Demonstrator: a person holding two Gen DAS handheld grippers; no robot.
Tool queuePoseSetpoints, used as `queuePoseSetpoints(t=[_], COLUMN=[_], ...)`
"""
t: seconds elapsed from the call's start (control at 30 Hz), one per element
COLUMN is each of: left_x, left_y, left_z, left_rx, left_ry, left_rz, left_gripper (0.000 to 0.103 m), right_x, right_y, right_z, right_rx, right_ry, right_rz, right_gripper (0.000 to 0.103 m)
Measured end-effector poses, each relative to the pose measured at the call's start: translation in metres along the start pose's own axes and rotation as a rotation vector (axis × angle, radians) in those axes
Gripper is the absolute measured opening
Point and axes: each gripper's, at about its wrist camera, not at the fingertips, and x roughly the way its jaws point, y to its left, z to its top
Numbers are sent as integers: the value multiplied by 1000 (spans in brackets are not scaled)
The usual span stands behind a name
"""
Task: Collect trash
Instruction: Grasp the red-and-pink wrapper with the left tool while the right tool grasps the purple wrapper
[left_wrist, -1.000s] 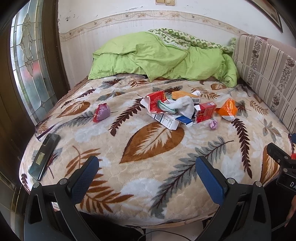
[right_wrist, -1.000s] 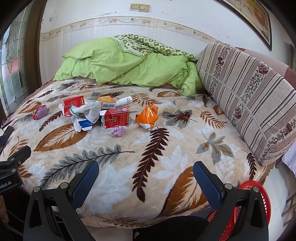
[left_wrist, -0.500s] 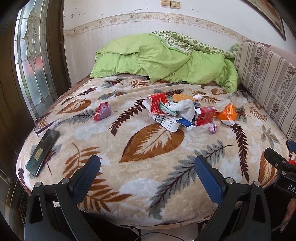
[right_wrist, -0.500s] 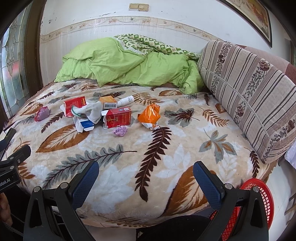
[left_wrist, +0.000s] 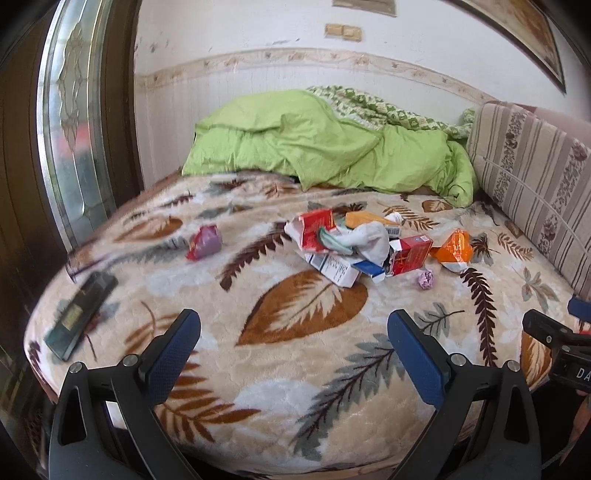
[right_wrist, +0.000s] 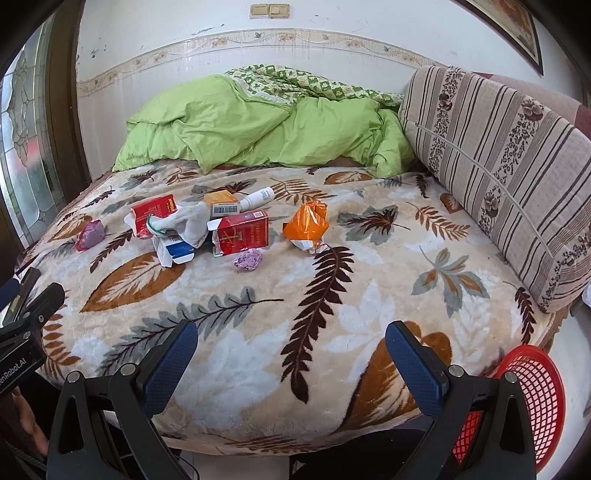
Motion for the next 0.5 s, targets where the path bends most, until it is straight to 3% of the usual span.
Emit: queuePoseSetpoints(t=[0.13, 0.37, 0.5], left_x=[21, 33, 51], left_y=[1, 26, 47], left_z=[2, 17, 31], left_rx=[69, 30, -32], left_ry=[117, 94, 131], left_rz=[11, 63, 50], left_gripper=[101, 101, 101], right_x=[6, 31, 52], right_y=[2, 8, 13], right_z=[0, 4, 16], right_rx=[-3, 24, 52], right_ry=[9, 64, 95], right_rz=[48, 172, 229], right_gripper=[101, 87, 77])
